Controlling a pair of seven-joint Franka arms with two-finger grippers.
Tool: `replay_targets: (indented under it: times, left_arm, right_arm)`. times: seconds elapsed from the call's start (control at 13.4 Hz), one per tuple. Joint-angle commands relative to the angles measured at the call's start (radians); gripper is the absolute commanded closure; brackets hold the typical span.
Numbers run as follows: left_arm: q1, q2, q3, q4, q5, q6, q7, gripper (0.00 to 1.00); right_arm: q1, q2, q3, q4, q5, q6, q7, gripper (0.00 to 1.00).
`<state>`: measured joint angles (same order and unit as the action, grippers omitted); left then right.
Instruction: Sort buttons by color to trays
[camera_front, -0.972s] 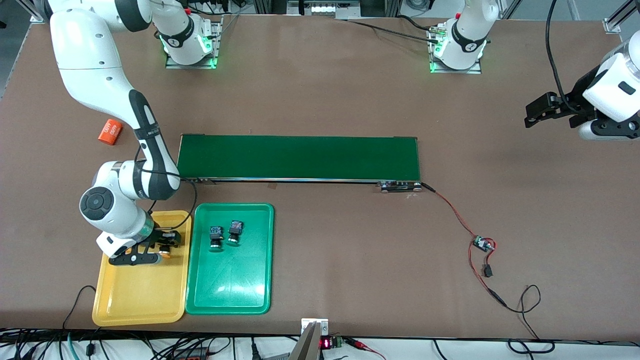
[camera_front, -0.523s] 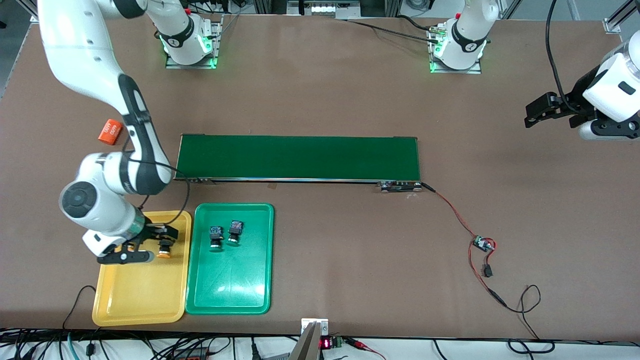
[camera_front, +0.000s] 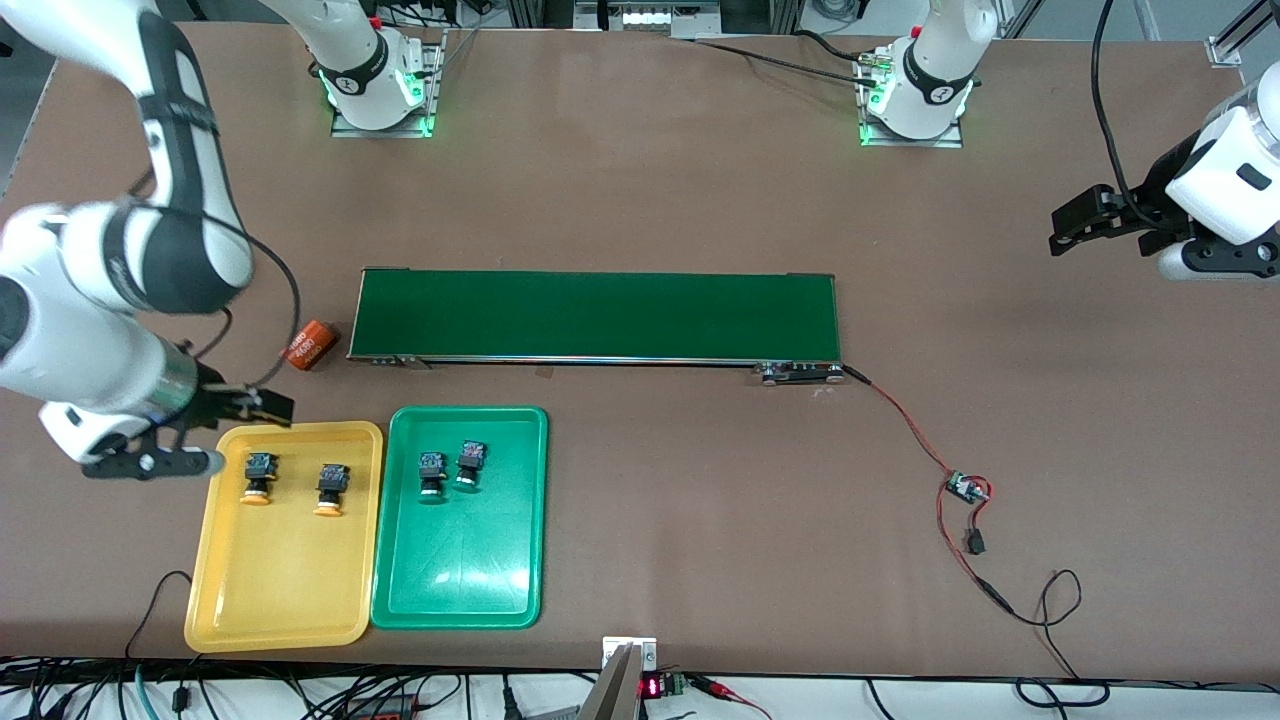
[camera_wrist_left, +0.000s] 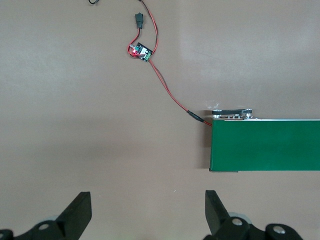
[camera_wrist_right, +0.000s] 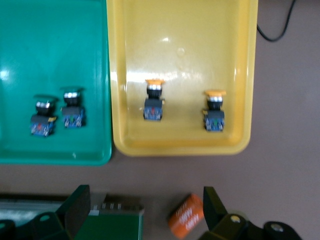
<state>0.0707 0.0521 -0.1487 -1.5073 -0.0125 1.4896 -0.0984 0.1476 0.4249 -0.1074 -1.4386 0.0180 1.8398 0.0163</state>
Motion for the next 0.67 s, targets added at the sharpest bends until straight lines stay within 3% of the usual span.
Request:
replay_targets:
  times: [0.0, 0.6]
  left_arm:
    - [0.008, 0.017, 0.0, 0.033, -0.018, -0.018, 0.016, 0.0]
    - [0.008, 0.017, 0.0, 0.033, -0.023, -0.02, 0.016, 0.0]
  right_arm:
    - [-0.034, -0.141, 0.023, -0.086, -0.01, -0.091, -0.006, 0.0]
    - [-0.074, -0.377, 0.046, -0.187, -0.018, -0.24, -0.041, 0.0]
